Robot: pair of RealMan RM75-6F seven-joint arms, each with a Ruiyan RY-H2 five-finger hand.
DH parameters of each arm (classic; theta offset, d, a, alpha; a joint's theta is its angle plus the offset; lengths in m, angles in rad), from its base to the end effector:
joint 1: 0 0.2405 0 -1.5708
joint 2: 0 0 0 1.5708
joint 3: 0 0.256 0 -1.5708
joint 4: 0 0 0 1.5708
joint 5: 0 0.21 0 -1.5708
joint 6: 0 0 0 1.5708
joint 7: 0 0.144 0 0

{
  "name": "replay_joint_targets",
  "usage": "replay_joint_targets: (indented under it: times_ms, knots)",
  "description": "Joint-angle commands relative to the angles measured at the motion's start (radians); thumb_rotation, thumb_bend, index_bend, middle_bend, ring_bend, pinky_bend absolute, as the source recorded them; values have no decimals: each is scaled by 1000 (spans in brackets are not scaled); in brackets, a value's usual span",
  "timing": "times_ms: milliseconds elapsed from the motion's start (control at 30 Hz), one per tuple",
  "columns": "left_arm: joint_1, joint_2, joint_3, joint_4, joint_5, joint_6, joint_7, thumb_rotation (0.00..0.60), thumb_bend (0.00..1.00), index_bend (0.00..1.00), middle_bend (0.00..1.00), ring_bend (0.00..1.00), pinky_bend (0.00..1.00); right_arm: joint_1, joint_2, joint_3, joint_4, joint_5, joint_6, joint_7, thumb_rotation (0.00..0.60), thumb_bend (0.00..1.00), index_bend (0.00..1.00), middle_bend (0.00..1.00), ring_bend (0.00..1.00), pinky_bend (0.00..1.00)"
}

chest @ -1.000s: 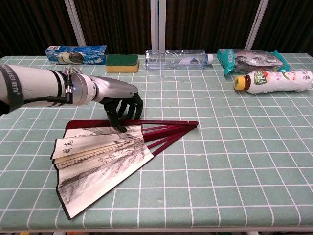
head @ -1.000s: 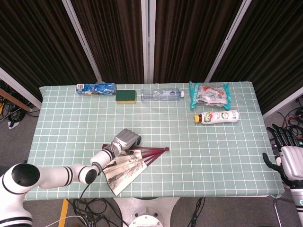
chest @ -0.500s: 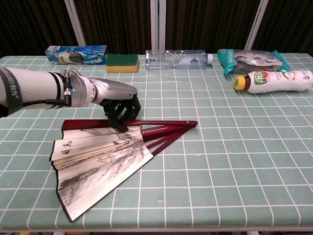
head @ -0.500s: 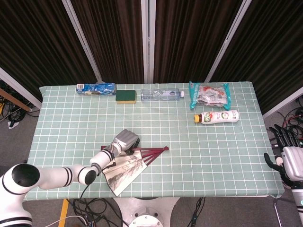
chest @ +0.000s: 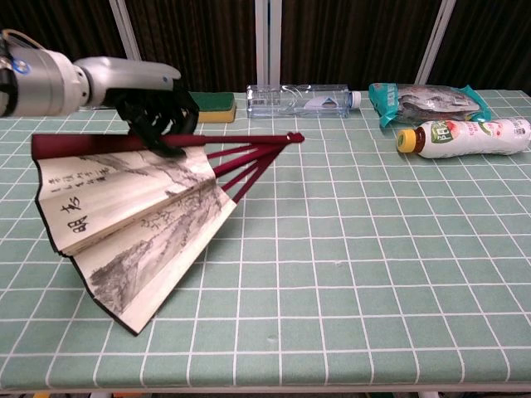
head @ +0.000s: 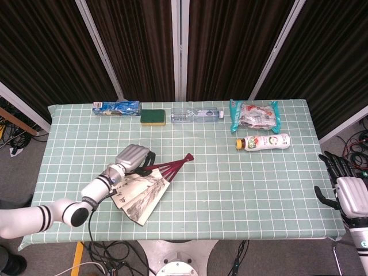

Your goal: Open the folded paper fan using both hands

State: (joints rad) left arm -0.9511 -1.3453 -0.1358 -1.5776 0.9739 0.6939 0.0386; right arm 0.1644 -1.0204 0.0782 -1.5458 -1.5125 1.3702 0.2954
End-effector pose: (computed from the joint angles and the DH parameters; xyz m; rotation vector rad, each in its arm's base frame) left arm -0.1161 0.3676 0.0088 -2.0077 -1.2611 -0.8885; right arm -0.3181 -0.2140 0.1886 1.4155 -1.0182 1.0108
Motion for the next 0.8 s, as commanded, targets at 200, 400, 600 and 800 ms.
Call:
replay_joint_targets:
  times_ms: [200, 400, 600, 800]
  knots:
    - [215, 144, -83, -116, 307, 214, -459, 600, 389, 645, 735, 715, 752, 98, 11, -52, -20, -90, -159, 191, 600, 310, 66, 20, 0, 0]
    - [274, 148, -89, -112, 458, 362, -619, 600, 400, 645, 734, 714, 752, 235, 26, -77, -32, -171, -316, 422, 600, 308, 81, 56, 0, 0]
    - [280, 157, -94, -124, 535, 433, -638, 600, 395, 645, 734, 714, 752, 387, -10, -68, -20, -229, -427, 600, 600, 304, 94, 63, 0, 0]
    - [266, 142, -98, -137, 564, 455, -621, 600, 396, 645, 733, 714, 752, 517, -98, -16, -2, -184, -524, 668, 600, 300, 95, 64, 0, 0]
